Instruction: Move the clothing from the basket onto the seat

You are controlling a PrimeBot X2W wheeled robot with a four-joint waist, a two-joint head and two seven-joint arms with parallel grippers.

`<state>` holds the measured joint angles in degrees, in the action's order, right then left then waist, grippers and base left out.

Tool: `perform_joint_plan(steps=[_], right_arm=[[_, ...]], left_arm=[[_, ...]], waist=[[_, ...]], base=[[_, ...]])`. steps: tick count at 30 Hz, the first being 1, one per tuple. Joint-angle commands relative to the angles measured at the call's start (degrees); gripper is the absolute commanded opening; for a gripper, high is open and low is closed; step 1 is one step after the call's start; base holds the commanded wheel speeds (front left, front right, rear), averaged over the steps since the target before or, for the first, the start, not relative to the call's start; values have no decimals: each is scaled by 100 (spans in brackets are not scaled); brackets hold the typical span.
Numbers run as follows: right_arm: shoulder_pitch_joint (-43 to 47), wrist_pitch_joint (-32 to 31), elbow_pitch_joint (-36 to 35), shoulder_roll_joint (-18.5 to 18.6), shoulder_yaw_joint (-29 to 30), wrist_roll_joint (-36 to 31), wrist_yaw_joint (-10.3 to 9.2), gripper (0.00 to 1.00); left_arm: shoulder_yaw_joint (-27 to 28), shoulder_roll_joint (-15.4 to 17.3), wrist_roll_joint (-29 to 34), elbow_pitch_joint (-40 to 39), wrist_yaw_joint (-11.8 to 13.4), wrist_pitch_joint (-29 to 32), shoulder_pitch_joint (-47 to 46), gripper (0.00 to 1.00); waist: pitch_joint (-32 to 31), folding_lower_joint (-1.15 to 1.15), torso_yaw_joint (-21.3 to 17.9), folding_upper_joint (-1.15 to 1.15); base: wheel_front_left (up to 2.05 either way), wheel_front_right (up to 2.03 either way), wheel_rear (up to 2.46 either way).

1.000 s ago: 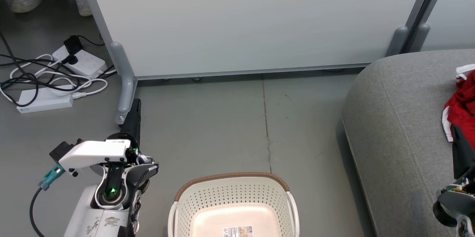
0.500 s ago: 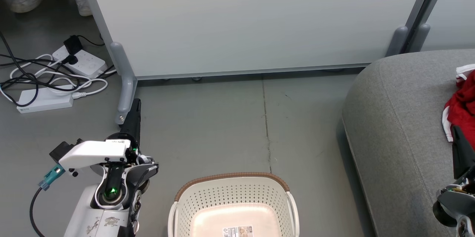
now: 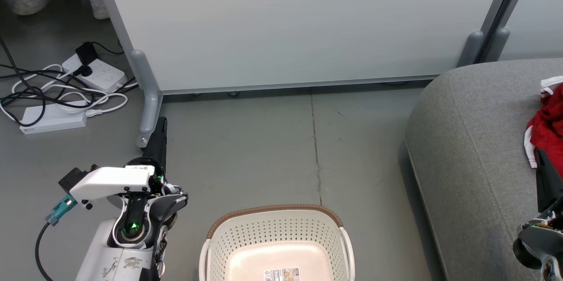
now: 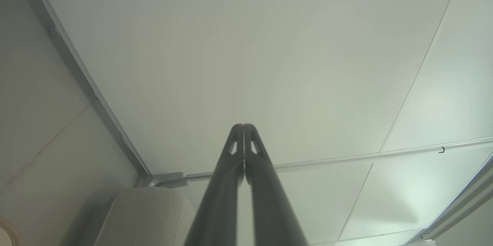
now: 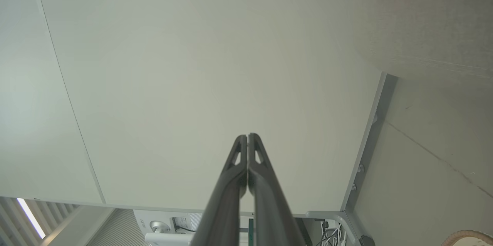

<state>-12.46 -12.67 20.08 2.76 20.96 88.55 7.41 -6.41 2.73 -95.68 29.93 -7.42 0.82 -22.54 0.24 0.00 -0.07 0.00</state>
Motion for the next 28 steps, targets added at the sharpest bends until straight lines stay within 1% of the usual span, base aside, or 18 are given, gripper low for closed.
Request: perform_joint_plan(steps=[1,28], right_arm=[[-50,-18,14,22,4,10,14,0],[-50,-18,14,22,5,10,14,0]], left_arm=[[25,27,-7,-2,-24,14,-40,0],[24,27,-7,-3,-24,13,-40,0]], waist=[[0,0,0,0],[0,0,0,0]], base=[[0,0,0],[0,0,0]])
